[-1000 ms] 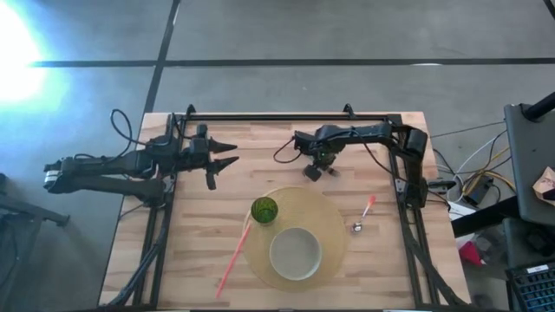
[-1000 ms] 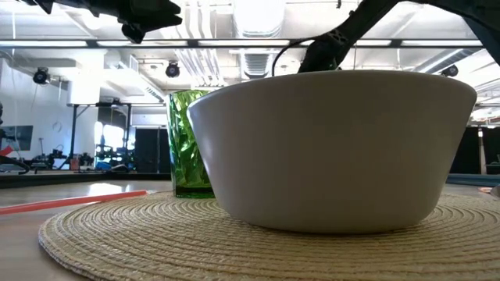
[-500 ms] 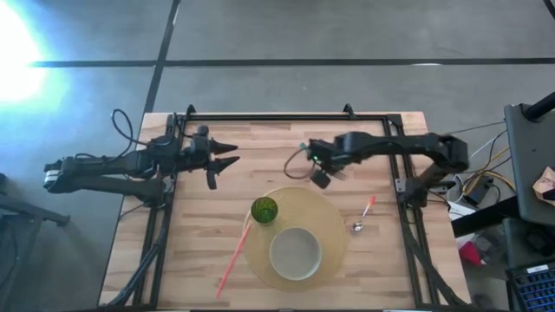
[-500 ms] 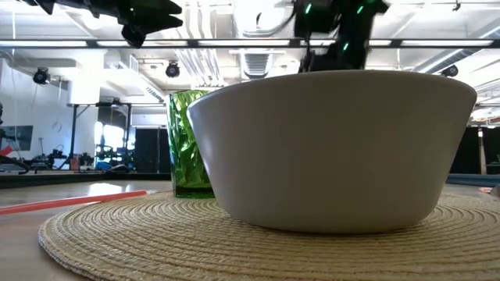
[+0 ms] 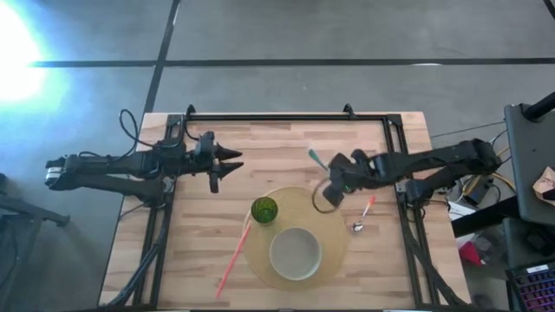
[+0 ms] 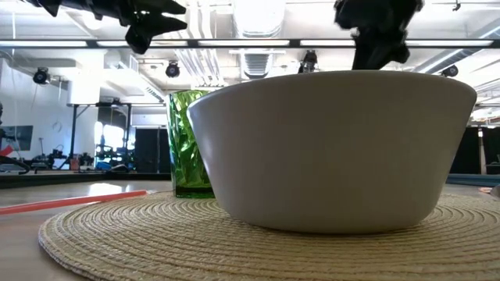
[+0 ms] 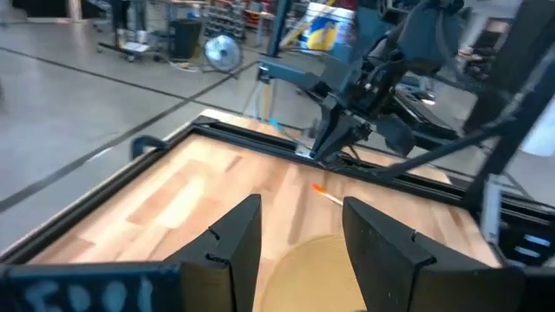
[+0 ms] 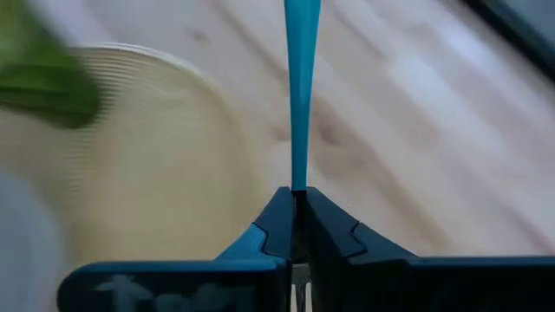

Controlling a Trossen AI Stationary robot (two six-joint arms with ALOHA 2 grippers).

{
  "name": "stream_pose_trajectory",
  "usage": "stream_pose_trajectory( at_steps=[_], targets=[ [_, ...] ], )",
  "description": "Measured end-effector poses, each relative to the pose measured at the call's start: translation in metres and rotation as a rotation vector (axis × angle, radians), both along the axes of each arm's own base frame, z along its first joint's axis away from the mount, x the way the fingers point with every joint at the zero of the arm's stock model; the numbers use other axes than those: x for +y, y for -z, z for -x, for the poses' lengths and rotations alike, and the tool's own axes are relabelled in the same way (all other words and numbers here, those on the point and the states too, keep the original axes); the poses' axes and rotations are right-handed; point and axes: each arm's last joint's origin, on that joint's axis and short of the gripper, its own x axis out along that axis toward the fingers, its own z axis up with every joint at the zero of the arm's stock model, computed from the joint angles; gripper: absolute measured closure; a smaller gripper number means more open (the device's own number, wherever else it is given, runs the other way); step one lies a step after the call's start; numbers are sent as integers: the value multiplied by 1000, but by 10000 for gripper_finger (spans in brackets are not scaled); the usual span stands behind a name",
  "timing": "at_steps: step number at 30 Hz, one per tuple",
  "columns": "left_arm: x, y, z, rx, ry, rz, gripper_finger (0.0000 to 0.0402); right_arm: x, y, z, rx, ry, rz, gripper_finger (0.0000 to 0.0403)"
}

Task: Pick & Place Utensil
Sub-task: Put the blue fork into the white bowl on the brown mat

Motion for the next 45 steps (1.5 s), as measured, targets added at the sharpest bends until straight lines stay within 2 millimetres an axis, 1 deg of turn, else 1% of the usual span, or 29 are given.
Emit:
stream_pose_trajectory(
  at_steps=[5,9,16,18,22,24,29,36,40,45],
  targets=[
    [-8,0,-1,3,62,-25,245,26,3,0,-132,-83,-38,390],
    [-16,2,-1,25,113,-50,246,50,-1,-5,-249,-168,-74,390],
    [-33,4,0,46,214,-51,246,89,3,-11,-354,-289,-82,390],
    [-41,5,1,50,271,-45,246,98,8,-12,-350,-308,-72,390],
    [-59,6,1,54,396,-44,246,115,13,-22,-368,-335,-49,390],
    [-67,7,1,57,437,-46,246,125,13,-31,-398,-356,-45,390],
    [-88,7,-1,25,534,-28,248,149,16,-51,-390,-437,-3,390],
    [-115,9,-1,69,636,8,248,180,23,-80,-354,-526,50,390],
    [-127,8,-3,88,661,8,248,189,34,-91,-315,-536,62,390],
    [-135,7,-3,98,680,35,248,195,49,-98,-284,-528,39,390]
  ],
)
